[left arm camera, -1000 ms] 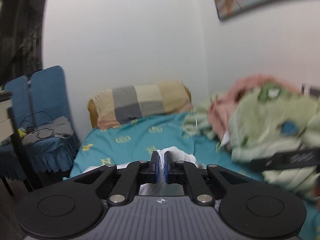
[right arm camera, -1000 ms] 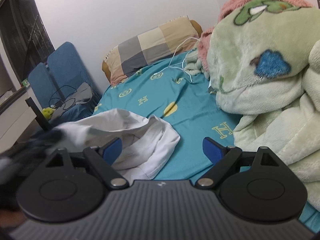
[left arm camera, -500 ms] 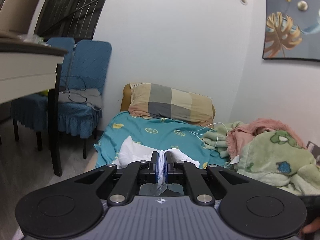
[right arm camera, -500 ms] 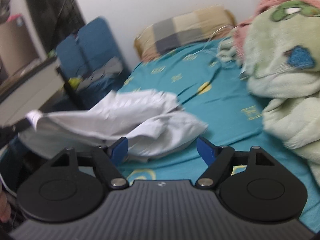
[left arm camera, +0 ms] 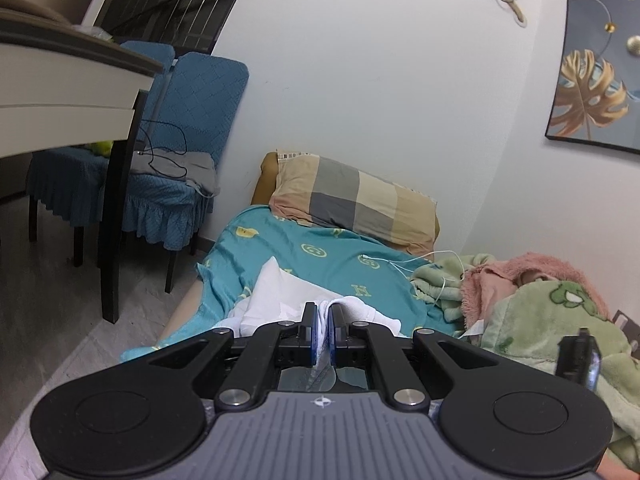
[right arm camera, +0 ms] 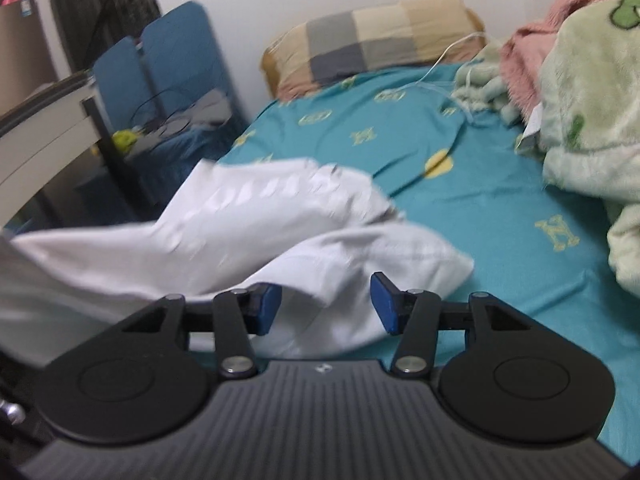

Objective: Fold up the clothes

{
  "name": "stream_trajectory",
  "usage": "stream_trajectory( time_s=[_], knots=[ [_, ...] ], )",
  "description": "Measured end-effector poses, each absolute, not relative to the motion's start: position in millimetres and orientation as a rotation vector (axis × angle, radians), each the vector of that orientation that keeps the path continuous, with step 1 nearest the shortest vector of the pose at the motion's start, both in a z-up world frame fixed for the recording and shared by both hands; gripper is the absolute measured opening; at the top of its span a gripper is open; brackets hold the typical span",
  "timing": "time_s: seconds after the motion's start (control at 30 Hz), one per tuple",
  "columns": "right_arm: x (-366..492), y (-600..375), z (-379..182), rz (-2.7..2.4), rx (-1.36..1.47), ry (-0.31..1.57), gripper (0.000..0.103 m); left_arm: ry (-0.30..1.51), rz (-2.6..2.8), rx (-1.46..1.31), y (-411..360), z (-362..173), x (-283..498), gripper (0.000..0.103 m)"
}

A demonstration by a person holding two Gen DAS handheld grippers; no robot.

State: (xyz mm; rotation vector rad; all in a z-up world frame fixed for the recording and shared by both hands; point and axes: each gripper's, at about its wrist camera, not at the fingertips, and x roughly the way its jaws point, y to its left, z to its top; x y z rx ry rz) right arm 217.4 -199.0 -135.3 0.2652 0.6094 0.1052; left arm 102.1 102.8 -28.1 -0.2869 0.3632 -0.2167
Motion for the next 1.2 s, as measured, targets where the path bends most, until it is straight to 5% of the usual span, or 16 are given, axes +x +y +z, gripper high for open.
stream_trajectory(
  time_s=[0.07,0.13,0.17,0.53,0.87,1.0,1.2],
  knots=[
    [224.1,-201.6,-139.0,0.101,0.278,0.620,0.040,0.367,-0.215,-0.294,104.1,-30.1,104.6,0.006],
    [226.3,-205.1,-140.4,0.108,0.306,0.652,0.013,0.374,-0.208,-0.304,105.7,-33.4,109.2,0.006],
    [225.5,-206.2,-139.4,0.118,0.319,0.661,0.011,0.380,-0.205,-0.310,106.1,-34.2,113.0,0.006],
    [163.1,-222.6,-78.4,0.130,0.322,0.600,0.004,0.431,-0.173,-0.257,96.1,-40.3,116.8,0.006],
    [151.0,-227.8,-113.7,0.163,0.421,0.779,0.004,0.669,-0.128,-0.065,65.2,-80.2,119.1,0.008],
    [148.2,-239.3,-116.8,0.165,0.504,0.788,0.005,0.730,-0.091,-0.034,67.2,-83.9,113.2,0.013],
    [143.5,-248.7,-104.8,0.153,0.526,0.746,0.006,0.663,-0.125,0.056,52.0,-65.2,84.2,0.036]
  ],
)
